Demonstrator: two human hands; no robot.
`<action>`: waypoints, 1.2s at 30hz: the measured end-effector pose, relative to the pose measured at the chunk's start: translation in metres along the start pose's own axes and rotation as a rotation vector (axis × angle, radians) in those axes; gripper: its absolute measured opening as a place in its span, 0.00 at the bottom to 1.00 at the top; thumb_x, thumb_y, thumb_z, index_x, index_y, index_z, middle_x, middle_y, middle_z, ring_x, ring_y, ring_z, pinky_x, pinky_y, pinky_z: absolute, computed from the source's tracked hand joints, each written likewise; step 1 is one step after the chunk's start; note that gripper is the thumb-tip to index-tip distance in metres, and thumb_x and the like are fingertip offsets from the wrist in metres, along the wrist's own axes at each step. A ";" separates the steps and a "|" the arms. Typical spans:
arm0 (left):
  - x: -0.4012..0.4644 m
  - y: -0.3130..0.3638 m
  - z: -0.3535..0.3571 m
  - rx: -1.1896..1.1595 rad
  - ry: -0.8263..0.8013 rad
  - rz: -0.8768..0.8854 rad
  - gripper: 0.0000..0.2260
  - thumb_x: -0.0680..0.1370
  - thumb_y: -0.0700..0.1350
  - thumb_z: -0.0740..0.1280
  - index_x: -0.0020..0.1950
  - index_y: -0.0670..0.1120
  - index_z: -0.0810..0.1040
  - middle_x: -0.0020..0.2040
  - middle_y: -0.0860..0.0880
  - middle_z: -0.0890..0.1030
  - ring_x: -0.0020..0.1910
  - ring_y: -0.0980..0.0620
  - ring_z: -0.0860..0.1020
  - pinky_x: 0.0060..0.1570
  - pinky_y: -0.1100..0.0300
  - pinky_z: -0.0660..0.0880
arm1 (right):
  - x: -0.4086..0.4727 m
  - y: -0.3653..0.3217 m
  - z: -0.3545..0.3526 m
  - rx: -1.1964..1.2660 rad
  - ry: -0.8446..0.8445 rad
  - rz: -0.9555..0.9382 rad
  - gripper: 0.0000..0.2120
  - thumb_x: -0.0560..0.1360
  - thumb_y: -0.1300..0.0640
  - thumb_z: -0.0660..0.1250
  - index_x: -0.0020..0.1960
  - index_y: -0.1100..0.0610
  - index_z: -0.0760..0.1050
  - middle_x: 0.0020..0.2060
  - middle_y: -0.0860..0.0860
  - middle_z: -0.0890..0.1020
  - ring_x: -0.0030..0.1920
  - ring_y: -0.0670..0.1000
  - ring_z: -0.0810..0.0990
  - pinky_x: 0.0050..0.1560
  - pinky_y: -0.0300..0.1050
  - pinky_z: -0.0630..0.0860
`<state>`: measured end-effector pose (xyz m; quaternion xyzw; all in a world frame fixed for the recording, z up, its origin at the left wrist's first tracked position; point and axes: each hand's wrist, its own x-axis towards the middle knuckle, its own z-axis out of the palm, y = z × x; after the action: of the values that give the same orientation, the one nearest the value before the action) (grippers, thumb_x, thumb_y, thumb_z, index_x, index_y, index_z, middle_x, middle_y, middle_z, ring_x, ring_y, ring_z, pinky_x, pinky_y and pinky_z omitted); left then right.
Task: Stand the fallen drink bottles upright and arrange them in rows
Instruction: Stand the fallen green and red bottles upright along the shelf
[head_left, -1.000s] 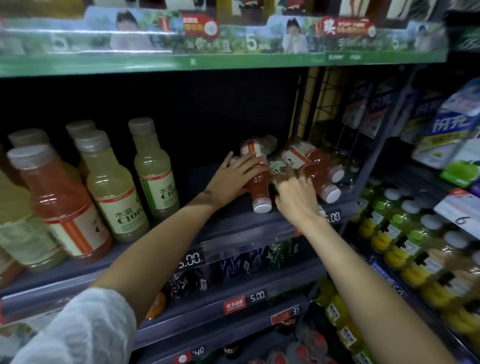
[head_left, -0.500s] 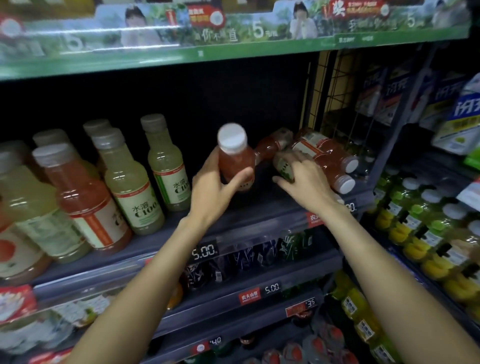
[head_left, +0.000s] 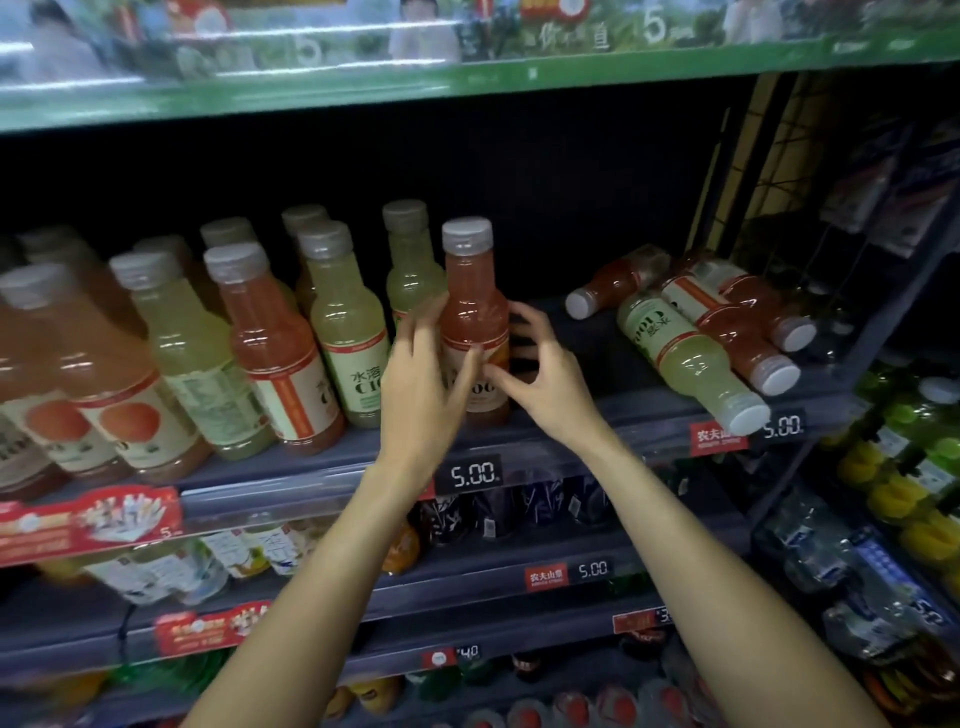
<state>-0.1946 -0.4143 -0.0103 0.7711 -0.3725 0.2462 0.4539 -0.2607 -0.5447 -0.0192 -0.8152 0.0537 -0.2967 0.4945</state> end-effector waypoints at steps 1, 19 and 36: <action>-0.004 -0.005 -0.003 0.037 0.025 0.032 0.24 0.77 0.46 0.68 0.71 0.41 0.66 0.66 0.42 0.72 0.62 0.49 0.73 0.59 0.62 0.68 | 0.000 -0.001 0.004 0.023 -0.003 0.002 0.32 0.71 0.53 0.73 0.70 0.48 0.62 0.55 0.39 0.75 0.54 0.37 0.77 0.52 0.31 0.74; -0.004 0.002 0.009 0.063 0.068 0.484 0.11 0.76 0.38 0.67 0.58 0.39 0.78 0.53 0.43 0.79 0.53 0.47 0.74 0.55 0.61 0.67 | -0.022 0.010 -0.035 -0.758 0.235 -0.218 0.15 0.74 0.54 0.67 0.60 0.55 0.76 0.53 0.54 0.79 0.54 0.57 0.74 0.54 0.50 0.70; 0.074 0.005 0.161 0.244 -0.405 0.183 0.20 0.77 0.47 0.67 0.67 0.44 0.71 0.62 0.42 0.74 0.58 0.43 0.73 0.55 0.51 0.71 | -0.014 0.026 -0.130 -1.348 0.139 0.384 0.22 0.77 0.47 0.59 0.69 0.53 0.67 0.58 0.59 0.75 0.57 0.61 0.72 0.47 0.51 0.71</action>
<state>-0.1475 -0.5838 -0.0297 0.8168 -0.4917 0.1700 0.2495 -0.3362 -0.6529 -0.0038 -0.8993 0.4001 -0.1579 -0.0791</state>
